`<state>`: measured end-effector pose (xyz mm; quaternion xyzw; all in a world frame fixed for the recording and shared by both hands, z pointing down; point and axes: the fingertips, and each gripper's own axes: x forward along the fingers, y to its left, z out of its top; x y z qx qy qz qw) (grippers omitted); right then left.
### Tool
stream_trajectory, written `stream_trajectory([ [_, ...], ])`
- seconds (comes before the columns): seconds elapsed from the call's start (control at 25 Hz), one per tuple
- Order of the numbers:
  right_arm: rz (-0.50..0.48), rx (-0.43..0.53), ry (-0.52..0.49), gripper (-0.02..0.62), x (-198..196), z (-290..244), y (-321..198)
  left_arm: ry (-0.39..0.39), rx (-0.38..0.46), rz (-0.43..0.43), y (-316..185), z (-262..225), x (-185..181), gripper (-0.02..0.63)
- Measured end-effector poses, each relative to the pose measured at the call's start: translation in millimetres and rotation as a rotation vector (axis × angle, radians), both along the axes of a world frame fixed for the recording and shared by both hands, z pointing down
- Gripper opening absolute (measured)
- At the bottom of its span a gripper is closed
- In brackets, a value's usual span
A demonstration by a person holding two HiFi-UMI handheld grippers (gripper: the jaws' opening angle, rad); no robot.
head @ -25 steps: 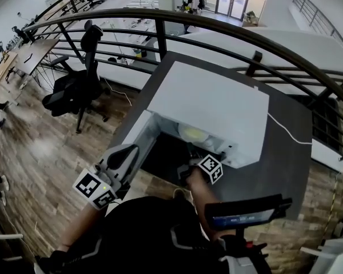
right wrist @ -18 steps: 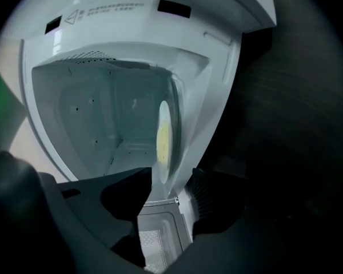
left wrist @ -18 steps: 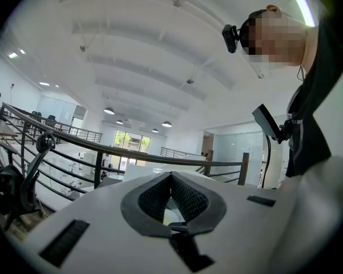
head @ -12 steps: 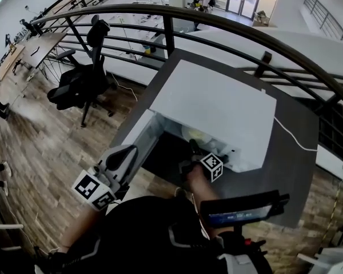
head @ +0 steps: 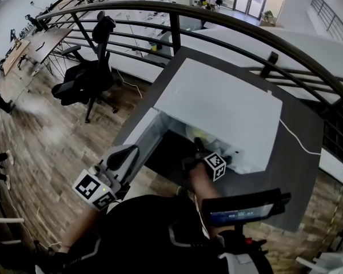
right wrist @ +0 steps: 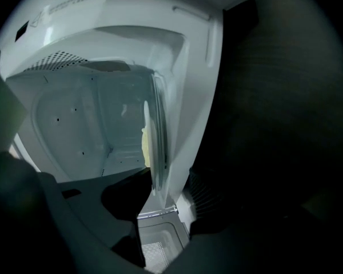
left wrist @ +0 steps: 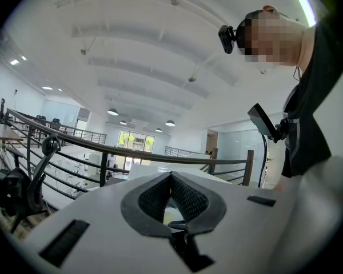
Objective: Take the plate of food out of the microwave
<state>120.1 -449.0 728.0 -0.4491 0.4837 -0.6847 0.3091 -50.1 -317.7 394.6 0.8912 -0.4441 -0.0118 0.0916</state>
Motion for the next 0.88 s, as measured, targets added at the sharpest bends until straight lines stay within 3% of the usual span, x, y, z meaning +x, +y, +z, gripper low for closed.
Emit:
stream_trajectory([
  [0.36, 0.043, -0.054, -0.04, 0.185, 6, 4, 0, -0.004, -0.01, -0.012, 0, 5, -3, 0.005],
  [0.76, 0.085, 0.003, -0.045, 0.09, 9, -12, 6, 0.015, -0.025, -0.014, 3, 7, -12, 0.005],
  [0.88, 0.088, 0.029, -0.056, 0.017, 8, -17, 8, 0.017, -0.018, -0.01, 7, 7, -14, 0.005],
])
